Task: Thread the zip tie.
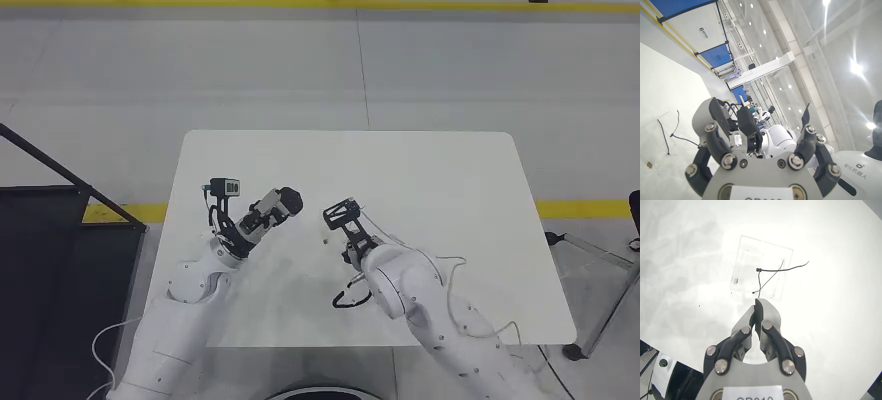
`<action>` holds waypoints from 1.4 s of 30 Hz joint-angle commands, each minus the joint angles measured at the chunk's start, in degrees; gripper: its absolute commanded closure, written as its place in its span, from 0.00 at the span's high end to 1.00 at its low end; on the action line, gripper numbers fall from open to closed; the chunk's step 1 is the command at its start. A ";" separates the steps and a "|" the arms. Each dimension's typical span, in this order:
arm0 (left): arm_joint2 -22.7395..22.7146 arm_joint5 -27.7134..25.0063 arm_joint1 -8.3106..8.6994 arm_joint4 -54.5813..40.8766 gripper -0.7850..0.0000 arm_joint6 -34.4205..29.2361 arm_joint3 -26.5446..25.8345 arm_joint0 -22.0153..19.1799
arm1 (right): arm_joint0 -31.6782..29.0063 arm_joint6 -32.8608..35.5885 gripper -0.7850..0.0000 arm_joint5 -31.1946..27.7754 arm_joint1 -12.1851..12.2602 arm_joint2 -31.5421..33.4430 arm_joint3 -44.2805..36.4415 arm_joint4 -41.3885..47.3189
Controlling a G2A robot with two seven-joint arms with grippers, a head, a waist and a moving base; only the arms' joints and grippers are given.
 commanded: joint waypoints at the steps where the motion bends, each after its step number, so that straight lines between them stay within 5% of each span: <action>1: 0.00 0.00 0.00 0.00 1.00 0.00 0.00 0.00 | 0.39 0.37 0.00 0.06 -0.31 -0.55 0.56 -0.15; 13: 0.00 0.00 0.00 0.00 1.00 0.00 0.00 0.00 | 0.13 0.19 0.00 -1.05 -1.46 -0.98 2.03 -0.45; 17: 0.00 0.00 0.00 0.00 1.00 0.00 0.00 0.00 | -0.22 0.09 0.11 -1.37 -1.71 -0.78 1.99 -0.85; 28: 0.00 0.00 0.00 0.00 1.00 0.00 0.00 0.00 | -1.09 -0.45 0.11 -2.71 -2.29 0.11 1.87 -1.65; 38: 0.00 0.00 0.00 0.00 1.00 0.00 0.00 0.00 | -2.20 -1.81 0.22 -3.91 -2.68 1.10 0.92 -2.65; 39: 0.00 0.00 0.00 0.00 1.00 0.00 0.00 0.00 | -2.39 -2.17 0.23 -3.84 -2.72 1.23 0.74 -2.78; 42: 0.00 0.00 0.00 0.00 1.00 0.00 0.00 0.00 | -2.93 -2.91 0.48 -3.45 -2.83 1.79 -0.30 -3.01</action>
